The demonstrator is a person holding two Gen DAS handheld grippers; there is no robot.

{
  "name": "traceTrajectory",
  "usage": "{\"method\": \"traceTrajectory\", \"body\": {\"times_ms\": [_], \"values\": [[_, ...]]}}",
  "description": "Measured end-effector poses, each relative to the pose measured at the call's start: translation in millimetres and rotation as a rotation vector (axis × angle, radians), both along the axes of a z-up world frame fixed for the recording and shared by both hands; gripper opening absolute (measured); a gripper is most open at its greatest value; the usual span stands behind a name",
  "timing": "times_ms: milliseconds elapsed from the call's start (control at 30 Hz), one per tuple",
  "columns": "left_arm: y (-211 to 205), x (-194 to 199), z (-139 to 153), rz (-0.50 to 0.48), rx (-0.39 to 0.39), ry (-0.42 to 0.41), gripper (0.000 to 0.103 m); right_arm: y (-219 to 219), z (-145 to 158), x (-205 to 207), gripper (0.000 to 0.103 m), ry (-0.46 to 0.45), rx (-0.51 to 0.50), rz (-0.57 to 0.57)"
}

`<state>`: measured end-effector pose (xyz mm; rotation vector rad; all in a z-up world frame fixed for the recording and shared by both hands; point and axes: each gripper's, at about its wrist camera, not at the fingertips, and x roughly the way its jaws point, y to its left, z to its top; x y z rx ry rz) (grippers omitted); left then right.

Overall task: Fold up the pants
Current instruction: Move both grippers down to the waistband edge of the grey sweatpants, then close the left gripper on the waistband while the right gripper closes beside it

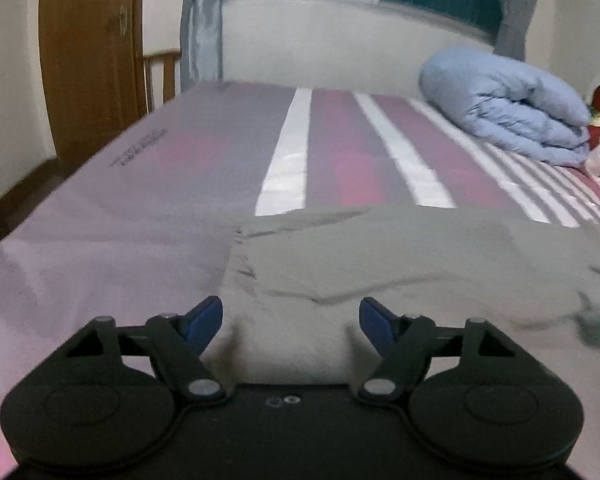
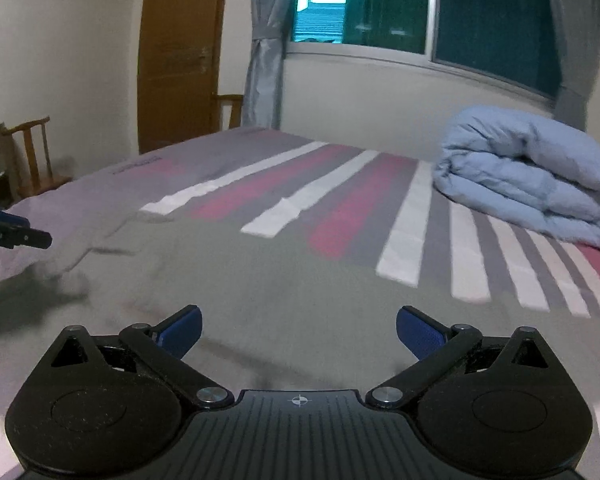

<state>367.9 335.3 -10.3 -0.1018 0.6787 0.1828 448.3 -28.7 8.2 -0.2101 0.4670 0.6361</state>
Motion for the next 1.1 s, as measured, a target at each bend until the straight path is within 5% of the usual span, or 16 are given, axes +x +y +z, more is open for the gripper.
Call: {"method": "traceTrajectory", "body": {"times_ms": [67,133,300,533,567,667,767,800,1100], "values": [[20.1,20.7,-6.6,0.004,-0.034,0.017,0.064,13.9,-4.1,33.6,0.095,0.000,-0.015,0.041],[34.5,42.1,-13.7,-0.008,-0.066,0.040,0.064,28.5,-10.7,63.8,0.063,0.024,-0.044,0.080],[51.6,90.9,-36.7,-0.037,-0.037,0.130,0.068,60.5,-36.8,129.0,0.061,0.097,-0.104,0.135],[59.0,123.9,-57.7,-0.101,-0.045,0.148,0.080,91.9,-65.3,176.9,0.061,0.188,-0.187,0.225],[60.3,126.1,-58.1,-0.114,-0.053,0.145,0.077,93.4,-67.2,179.8,0.061,0.193,-0.193,0.241],[71.5,135.6,-54.2,-0.174,-0.113,0.124,0.045,95.4,-70.8,187.1,0.060,0.222,-0.204,0.269],[71.1,135.6,-50.8,-0.192,-0.135,0.110,0.028,97.7,-70.4,187.5,0.030,0.236,-0.195,0.299],[70.4,134.3,-49.2,-0.196,-0.138,0.097,0.026,99.1,-69.3,185.9,0.015,0.240,-0.193,0.303],[65.9,91.0,-23.1,-0.164,-0.147,-0.065,0.015,92.2,-30.9,131.6,0.008,0.069,-0.223,0.295]]}}
